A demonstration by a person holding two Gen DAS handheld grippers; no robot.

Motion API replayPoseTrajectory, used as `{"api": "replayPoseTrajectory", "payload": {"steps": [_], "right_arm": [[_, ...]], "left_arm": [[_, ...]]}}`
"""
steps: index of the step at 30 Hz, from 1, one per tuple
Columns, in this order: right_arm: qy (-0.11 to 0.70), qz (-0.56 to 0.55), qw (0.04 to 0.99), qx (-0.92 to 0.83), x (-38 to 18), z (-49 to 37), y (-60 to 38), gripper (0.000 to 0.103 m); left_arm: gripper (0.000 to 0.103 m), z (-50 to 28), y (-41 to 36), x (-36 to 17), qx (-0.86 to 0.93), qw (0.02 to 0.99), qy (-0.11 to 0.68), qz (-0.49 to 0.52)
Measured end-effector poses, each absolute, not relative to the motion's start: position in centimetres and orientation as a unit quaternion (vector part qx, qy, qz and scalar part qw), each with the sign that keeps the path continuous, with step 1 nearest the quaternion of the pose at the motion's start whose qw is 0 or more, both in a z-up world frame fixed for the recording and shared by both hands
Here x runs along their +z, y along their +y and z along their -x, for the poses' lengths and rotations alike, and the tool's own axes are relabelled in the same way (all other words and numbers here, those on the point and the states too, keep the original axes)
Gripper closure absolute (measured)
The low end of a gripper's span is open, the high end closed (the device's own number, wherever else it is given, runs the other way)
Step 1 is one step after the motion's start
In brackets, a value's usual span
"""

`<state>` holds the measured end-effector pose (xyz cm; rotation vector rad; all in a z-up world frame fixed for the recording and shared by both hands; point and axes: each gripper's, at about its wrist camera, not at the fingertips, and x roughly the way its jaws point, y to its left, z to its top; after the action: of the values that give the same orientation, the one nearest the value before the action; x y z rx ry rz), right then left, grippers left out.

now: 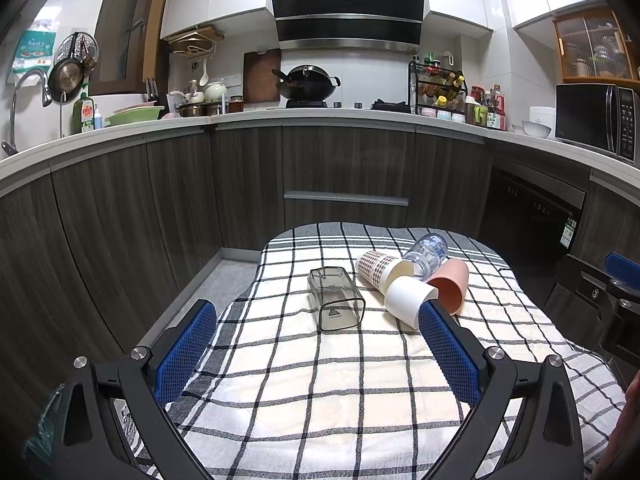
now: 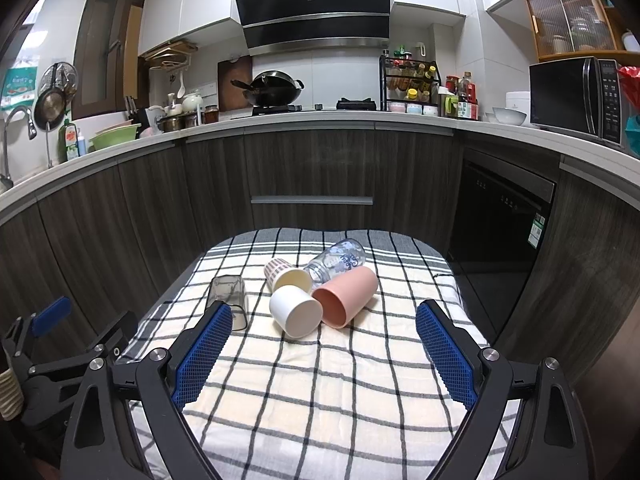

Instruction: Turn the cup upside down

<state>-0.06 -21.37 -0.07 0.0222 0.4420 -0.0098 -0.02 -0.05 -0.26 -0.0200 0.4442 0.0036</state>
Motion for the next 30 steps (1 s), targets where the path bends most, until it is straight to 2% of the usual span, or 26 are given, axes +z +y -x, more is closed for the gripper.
{"api": "replayPoseTrajectory", "payload": {"steps": [30], "right_arm": [[0.221, -0.032, 0.975, -0.004, 0.4, 0.5, -21.8, 0.010]], "left_arm": [[0.000, 1.0, -0.4, 1.2, -0.002, 0.978, 0.207, 0.003]]}}
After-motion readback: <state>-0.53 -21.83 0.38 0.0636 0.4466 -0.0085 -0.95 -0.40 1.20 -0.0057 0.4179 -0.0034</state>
